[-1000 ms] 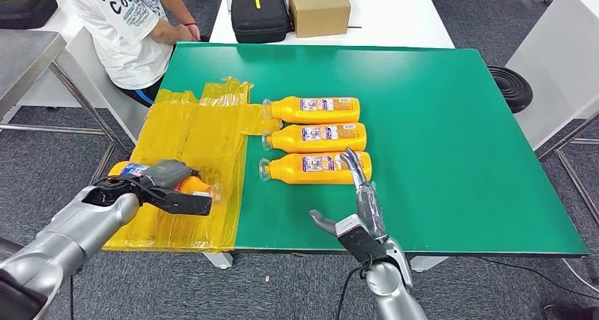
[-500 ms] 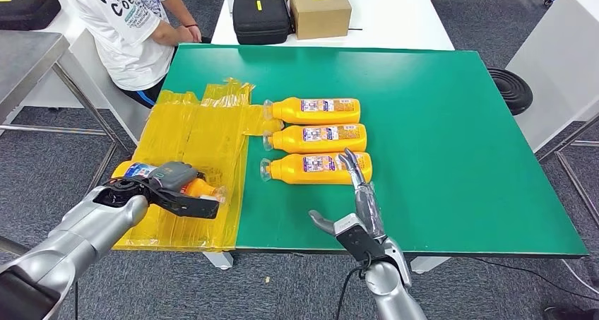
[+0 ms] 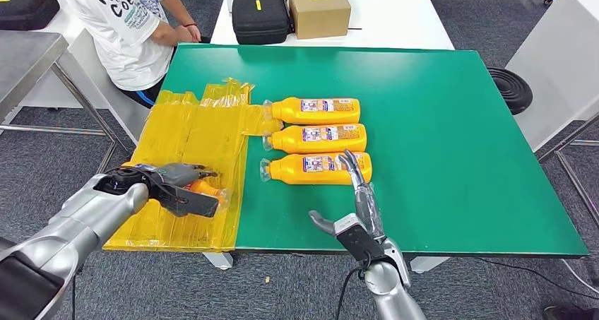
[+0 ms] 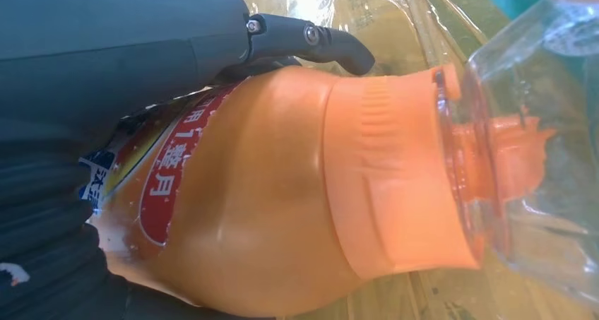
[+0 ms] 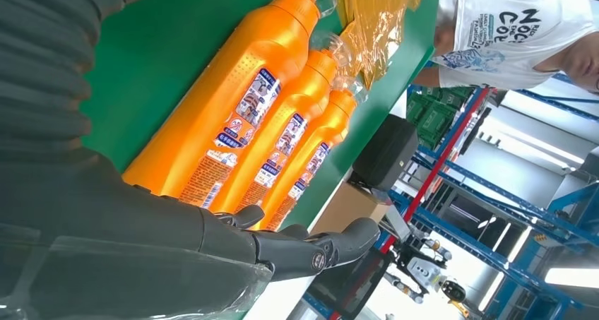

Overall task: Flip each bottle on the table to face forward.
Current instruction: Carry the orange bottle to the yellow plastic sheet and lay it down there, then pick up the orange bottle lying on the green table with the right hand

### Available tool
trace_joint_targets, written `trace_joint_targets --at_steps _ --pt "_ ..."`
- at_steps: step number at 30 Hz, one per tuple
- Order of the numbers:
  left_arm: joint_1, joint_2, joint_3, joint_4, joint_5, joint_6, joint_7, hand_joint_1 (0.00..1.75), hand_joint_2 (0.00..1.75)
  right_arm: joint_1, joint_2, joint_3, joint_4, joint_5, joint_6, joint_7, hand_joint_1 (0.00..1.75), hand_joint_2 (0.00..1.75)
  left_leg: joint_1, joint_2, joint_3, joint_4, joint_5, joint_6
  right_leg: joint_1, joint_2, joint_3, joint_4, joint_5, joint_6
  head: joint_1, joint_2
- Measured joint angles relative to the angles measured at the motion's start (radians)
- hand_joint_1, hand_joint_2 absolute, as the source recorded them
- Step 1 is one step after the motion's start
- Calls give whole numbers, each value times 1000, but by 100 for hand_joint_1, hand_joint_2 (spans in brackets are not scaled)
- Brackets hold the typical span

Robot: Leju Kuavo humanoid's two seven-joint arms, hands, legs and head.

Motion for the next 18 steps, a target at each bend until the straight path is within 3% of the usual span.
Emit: trace_joint_targets --at_steps 18 --pt "-27 -11 -25 30 48 -53 -25 0 175 -33 0 0 36 -11 -5 -5 0 175 0 0 0 0 0 0 0 0 0 0 0 0 0 0"
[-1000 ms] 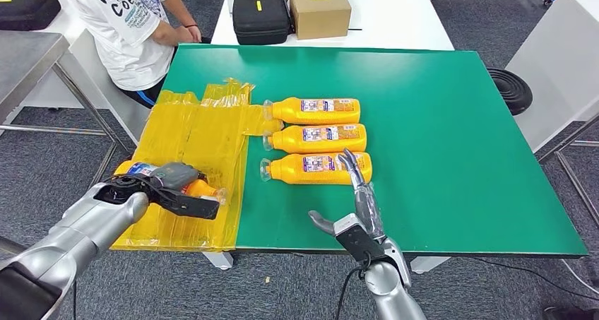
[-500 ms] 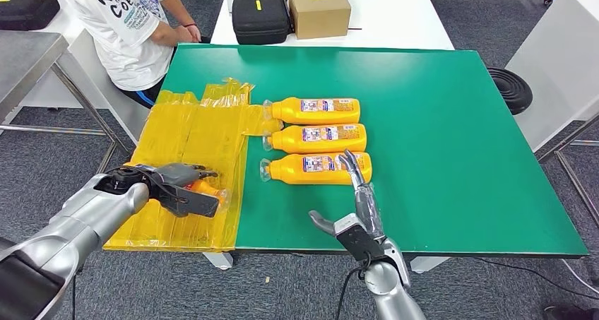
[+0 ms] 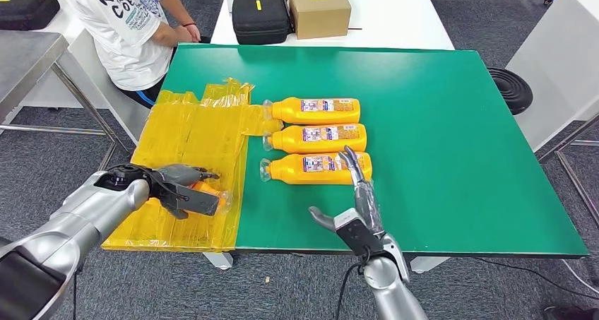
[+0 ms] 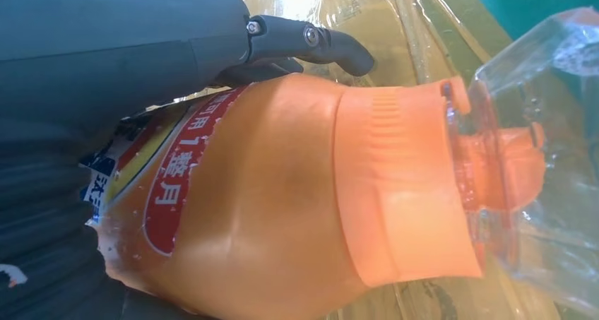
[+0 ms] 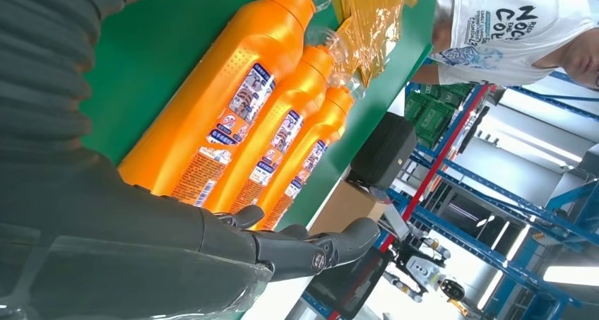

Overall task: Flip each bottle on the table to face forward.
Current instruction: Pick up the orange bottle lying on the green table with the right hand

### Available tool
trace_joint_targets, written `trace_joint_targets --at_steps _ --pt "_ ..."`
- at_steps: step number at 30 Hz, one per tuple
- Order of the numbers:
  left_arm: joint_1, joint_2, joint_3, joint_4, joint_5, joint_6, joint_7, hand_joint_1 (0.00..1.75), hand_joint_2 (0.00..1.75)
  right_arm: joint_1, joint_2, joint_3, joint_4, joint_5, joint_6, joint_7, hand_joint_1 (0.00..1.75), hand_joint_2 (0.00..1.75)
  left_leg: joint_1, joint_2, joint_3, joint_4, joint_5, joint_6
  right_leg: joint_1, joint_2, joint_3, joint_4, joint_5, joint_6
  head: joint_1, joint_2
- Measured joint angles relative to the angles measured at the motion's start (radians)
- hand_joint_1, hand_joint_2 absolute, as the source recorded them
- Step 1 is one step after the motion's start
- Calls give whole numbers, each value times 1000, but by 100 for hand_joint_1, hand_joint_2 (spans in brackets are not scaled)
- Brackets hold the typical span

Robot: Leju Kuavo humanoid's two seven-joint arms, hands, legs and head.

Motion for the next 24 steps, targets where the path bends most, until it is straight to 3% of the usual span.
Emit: trace_joint_targets --at_steps 6,24 --pt "-10 12 -10 -4 37 1 -5 0 175 -5 -1 0 13 -3 -2 -7 0 175 0 0 0 0 0 0 0 0 0 0 0 0 0 0" --pt "4 124 -10 -140 93 35 20 0 175 -4 -3 2 19 -8 -3 -12 0 175 0 0 -1 0 0 0 0 0 -1 0 0 0 0 0"
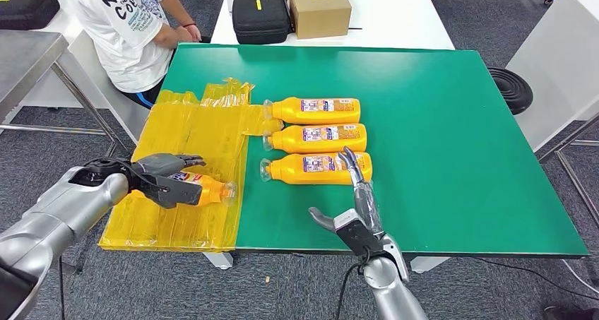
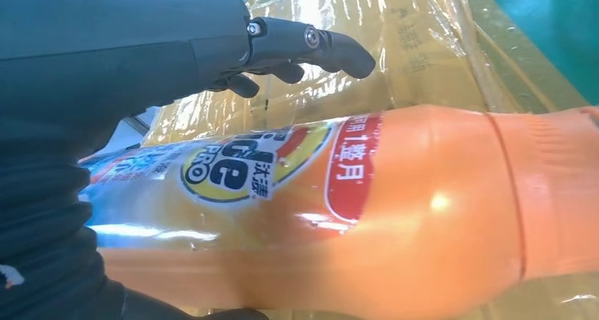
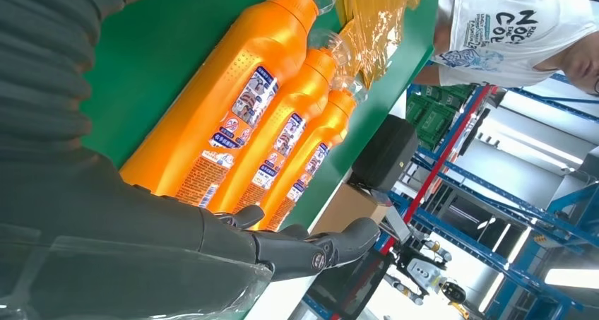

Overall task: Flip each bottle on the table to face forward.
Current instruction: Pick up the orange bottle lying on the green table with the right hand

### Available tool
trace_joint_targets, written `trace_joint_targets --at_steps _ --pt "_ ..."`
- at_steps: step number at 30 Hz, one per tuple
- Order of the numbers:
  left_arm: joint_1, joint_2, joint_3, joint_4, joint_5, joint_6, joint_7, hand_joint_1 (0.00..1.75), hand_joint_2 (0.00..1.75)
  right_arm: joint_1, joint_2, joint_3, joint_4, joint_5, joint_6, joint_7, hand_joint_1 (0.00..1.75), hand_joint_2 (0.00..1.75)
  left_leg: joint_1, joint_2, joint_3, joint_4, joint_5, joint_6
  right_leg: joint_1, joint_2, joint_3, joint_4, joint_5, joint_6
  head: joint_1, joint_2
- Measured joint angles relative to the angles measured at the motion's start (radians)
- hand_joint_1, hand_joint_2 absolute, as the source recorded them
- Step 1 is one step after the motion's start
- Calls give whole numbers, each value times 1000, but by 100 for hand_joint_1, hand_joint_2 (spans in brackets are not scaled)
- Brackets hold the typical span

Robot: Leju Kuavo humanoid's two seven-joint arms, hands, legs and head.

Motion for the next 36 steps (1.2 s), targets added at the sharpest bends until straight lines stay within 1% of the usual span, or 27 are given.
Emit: trace_joint_targets --at_steps 5,12,15,18,20,22,25,29,36 --pt "10 26 -1 -36 7 -13 13 0 175 0 0 3 0 -2 1 0 0 175 0 0 0 0 0 0 0 0 0 0 0 0 0 0" --pt "19 96 -3 -126 53 -70 22 0 175 0 0 3 1 -10 1 0 0 175 1 0 0 0 0 0 0 0 -1 0 0 0 0 0" --pt "16 150 -8 -192 104 -143 21 0 175 3 0 2 1 -12 1 2 0 175 1 1 -1 0 0 0 1 1 -2 0 0 0 0 0" --pt "0 212 -18 -281 193 -234 21 0 175 7 0 0 1 -13 1 7 0 175 1 1 -1 0 0 0 1 1 -3 0 0 0 0 0" --pt "-18 243 -26 -332 250 -280 27 0 175 7 0 -2 1 -14 1 11 0 175 1 0 -1 0 0 0 1 1 -3 0 0 0 0 0" --pt "-42 262 -35 -376 309 -322 40 0 175 7 0 -6 1 -15 1 17 0 175 1 0 -2 0 0 0 1 0 -3 0 0 0 0 0" --pt "-91 268 -55 -416 409 -363 61 0 175 7 1 -16 -2 -13 2 33 0 175 1 0 -2 0 1 0 1 0 -3 0 0 0 0 0" --pt "-149 253 -82 -433 520 -368 73 0 175 8 4 -25 -18 -9 5 52 0 175 0 0 -2 0 1 0 0 1 -2 0 1 0 0 0" --pt "-176 239 -109 -438 535 -368 76 0 175 9 5 -33 -33 -9 6 55 0 175 1 1 -1 0 1 0 1 1 -3 0 1 0 0 0"
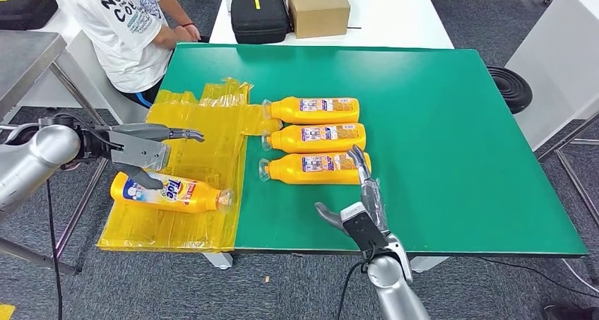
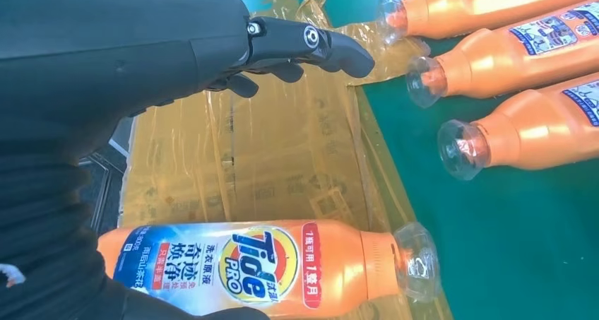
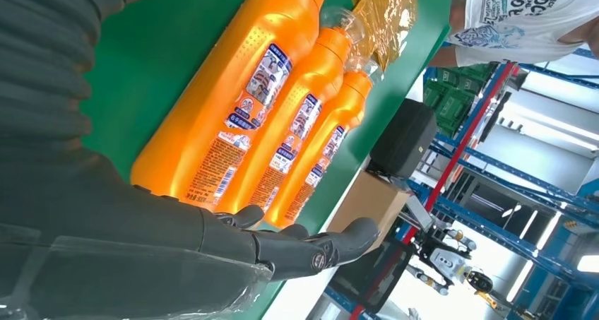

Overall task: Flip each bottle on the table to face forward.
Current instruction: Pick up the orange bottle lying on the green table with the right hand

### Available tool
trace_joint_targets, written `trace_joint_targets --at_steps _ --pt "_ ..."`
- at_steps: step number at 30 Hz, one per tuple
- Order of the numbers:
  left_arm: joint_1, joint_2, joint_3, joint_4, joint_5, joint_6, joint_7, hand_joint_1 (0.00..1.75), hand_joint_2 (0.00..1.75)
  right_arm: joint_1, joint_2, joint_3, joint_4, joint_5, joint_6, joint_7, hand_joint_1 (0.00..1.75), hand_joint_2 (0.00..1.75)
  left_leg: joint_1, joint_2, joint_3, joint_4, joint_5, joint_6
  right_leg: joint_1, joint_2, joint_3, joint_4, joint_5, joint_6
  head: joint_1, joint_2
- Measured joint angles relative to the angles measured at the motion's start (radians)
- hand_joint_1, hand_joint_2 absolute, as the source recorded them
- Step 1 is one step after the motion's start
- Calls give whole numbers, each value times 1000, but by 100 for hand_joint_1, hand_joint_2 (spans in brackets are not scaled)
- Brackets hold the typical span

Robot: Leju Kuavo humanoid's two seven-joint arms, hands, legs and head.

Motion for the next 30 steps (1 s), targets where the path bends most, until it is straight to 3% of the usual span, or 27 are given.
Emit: trace_joint_targets --at_steps 4,6,8,10,13,16,20,30 --pt "5 -8 2 0 49 58 -36 0 175 3 0 -5 -6 10 2 4 0 175 0 0 0 0 0 0 0 0 0 0 0 0 0 0" --pt "29 -24 23 0 83 156 -77 0 175 8 0 -8 -15 37 -1 14 0 175 0 0 0 0 0 0 0 0 0 0 0 0 0 0" --pt "83 -55 65 2 58 315 -114 0 175 15 0 -10 -28 89 -9 35 0 175 -2 0 0 0 -1 0 -2 0 1 0 0 0 0 0" --pt "167 -104 124 7 -31 528 -140 0 175 15 -3 -12 -38 166 -19 75 0 175 -3 0 0 0 -1 0 -3 0 1 0 0 0 0 0" --pt "317 -221 231 14 -206 828 -139 0 175 -20 -18 -15 -27 301 -16 164 0 175 -5 0 0 0 -1 0 -5 0 1 -1 0 1 0 0" --pt "458 -346 339 10 -351 991 -124 0 175 -118 -48 -20 48 391 0 224 0 175 -6 0 -1 0 0 2 -6 0 0 -1 2 3 0 0" --pt "567 -453 445 -8 -425 1013 -113 0 175 -227 -78 -29 157 427 7 234 0 175 -6 0 -2 0 1 3 -6 0 0 -2 3 5 0 0" --pt "693 -579 613 -73 -481 1005 -127 0 175 -356 -104 -26 321 519 41 305 0 175 -5 0 -4 0 1 3 -4 0 -1 -1 3 5 0 0"
